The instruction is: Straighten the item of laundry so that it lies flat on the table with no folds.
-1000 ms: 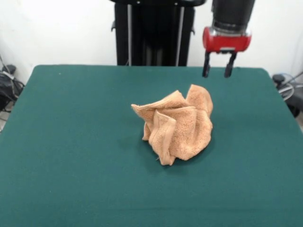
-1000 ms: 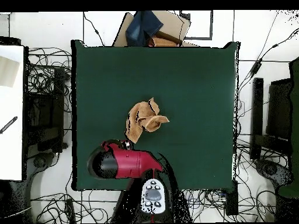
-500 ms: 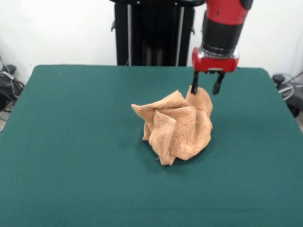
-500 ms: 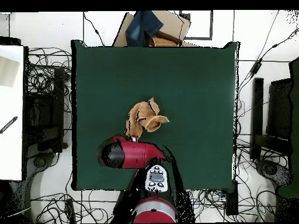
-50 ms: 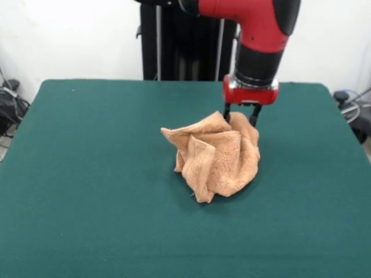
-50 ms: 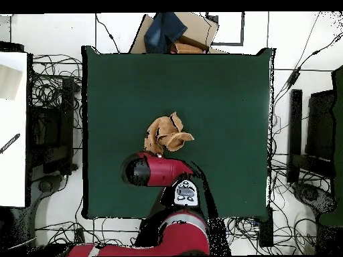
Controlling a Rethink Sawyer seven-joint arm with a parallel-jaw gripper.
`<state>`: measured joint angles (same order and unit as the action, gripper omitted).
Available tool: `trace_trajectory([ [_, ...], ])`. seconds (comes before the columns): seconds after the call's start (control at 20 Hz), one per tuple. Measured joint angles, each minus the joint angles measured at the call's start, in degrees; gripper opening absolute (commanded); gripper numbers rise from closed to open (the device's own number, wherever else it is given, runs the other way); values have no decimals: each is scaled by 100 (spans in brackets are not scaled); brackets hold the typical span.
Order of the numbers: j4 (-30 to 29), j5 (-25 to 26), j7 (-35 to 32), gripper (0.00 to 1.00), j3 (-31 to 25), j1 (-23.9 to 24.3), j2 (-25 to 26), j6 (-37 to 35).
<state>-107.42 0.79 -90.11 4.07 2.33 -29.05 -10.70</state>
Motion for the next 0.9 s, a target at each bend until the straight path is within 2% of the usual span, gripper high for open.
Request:
trace_trajectory([
  [0.45, 72, 42, 0, 100, 1, 143, 196, 102],
  [0.9, 61, 44, 0, 100, 3, 142, -129, 101],
])
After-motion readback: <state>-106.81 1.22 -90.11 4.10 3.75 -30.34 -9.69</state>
